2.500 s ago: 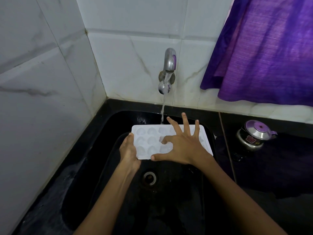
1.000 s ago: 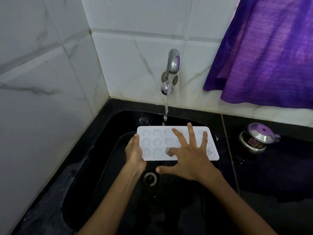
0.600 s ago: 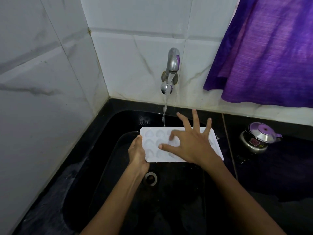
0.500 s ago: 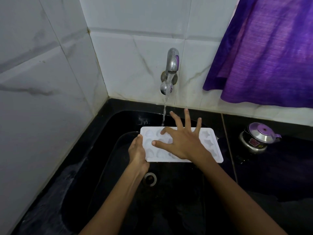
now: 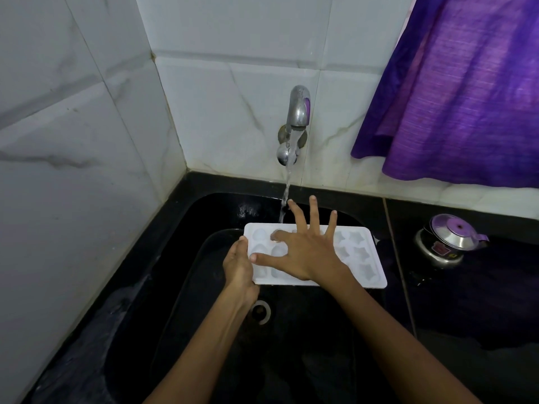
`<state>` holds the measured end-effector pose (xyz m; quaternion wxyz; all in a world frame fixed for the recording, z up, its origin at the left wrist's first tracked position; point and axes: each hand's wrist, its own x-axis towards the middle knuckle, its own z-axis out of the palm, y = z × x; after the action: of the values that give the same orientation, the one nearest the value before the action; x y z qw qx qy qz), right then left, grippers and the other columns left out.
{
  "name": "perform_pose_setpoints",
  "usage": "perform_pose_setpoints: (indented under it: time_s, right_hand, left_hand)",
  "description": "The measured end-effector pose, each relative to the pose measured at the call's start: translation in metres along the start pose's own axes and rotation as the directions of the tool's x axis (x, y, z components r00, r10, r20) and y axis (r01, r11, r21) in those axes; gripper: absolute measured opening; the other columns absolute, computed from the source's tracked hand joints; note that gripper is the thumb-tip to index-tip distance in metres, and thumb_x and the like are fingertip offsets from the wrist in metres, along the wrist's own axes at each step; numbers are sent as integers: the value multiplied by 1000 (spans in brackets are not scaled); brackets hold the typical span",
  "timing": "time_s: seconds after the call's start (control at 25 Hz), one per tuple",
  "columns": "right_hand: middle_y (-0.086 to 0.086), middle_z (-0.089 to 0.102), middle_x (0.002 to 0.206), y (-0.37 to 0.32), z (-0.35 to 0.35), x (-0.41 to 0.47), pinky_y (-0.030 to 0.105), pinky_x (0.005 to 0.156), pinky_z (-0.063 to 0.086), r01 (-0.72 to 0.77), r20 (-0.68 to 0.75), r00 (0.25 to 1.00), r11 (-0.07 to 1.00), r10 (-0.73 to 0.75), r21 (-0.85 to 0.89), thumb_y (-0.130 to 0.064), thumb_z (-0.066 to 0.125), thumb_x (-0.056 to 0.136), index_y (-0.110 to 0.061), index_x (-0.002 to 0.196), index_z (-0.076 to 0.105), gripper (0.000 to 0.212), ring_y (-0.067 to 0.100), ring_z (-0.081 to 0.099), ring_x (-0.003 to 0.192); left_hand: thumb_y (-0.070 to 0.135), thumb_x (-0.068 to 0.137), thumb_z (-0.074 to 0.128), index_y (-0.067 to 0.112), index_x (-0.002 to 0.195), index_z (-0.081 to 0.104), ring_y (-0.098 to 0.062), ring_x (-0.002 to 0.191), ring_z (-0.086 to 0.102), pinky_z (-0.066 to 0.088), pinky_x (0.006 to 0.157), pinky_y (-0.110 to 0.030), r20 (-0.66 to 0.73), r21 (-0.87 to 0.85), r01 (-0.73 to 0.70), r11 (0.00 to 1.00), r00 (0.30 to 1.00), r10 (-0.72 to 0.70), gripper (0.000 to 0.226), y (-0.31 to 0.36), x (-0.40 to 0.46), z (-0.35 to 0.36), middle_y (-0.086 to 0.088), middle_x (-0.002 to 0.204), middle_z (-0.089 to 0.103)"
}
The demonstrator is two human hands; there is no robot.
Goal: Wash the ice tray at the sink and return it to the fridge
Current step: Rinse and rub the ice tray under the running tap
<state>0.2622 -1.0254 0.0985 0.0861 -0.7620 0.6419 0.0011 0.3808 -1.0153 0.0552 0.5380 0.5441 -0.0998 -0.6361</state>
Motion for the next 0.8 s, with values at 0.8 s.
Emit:
perform_pose_setpoints:
  time_s: [0.8]
  right_hand:
    - [-3,-14,158,7,-4,-1,64,101,-24,31,95,995,1000,-30,-4,-87,47,61,-48,129,46,78,33,-35,136]
  left_hand:
    - [31,98,44,10,116,58,-31,90,65,54,78,-46,-11,-10,0,1000,1000,0,31,0,-2,-1,-14,104,68]
